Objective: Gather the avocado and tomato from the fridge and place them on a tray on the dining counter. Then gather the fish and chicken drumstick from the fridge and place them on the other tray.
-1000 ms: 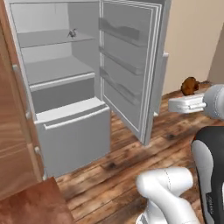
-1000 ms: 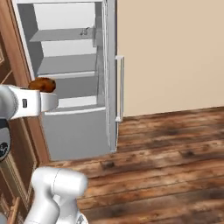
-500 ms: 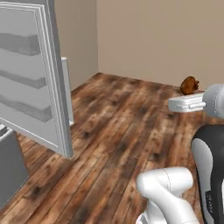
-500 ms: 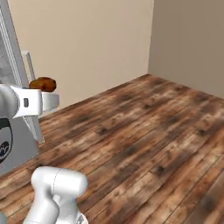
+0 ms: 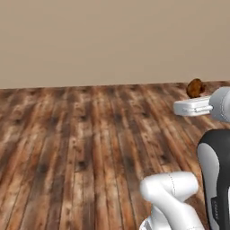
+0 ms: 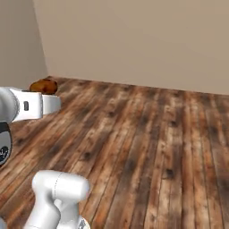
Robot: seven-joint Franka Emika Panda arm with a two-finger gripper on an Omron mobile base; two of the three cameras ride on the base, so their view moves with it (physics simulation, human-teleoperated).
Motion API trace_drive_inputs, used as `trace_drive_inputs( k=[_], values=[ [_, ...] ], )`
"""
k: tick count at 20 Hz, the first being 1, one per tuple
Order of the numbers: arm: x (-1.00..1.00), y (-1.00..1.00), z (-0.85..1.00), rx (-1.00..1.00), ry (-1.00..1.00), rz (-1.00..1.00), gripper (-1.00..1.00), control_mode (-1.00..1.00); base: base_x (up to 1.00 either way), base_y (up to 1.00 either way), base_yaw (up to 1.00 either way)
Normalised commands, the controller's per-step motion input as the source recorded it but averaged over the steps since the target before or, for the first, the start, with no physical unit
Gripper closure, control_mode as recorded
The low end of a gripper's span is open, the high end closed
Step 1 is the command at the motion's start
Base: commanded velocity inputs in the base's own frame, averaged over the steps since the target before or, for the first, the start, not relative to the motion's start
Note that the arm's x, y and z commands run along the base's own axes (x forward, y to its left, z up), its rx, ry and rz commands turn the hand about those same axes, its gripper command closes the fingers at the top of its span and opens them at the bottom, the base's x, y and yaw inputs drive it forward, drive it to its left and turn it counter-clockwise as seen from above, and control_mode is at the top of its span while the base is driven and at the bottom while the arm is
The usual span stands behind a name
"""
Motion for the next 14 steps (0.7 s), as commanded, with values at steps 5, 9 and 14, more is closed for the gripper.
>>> trace_drive_inputs(
  k=[5,9,14],
  values=[
    [0.0,0.0,0.0,0.0,0.0,0.0,1.0,1.0,0.78,-0.11,-0.61],
    [0.0,0.0,0.0,0.0,0.0,0.0,1.0,1.0,0.86,-0.02,-0.62],
    [0.0,0.0,0.0,0.0,0.0,0.0,1.0,1.0,1.0,0.05,-0.33]
  ],
)
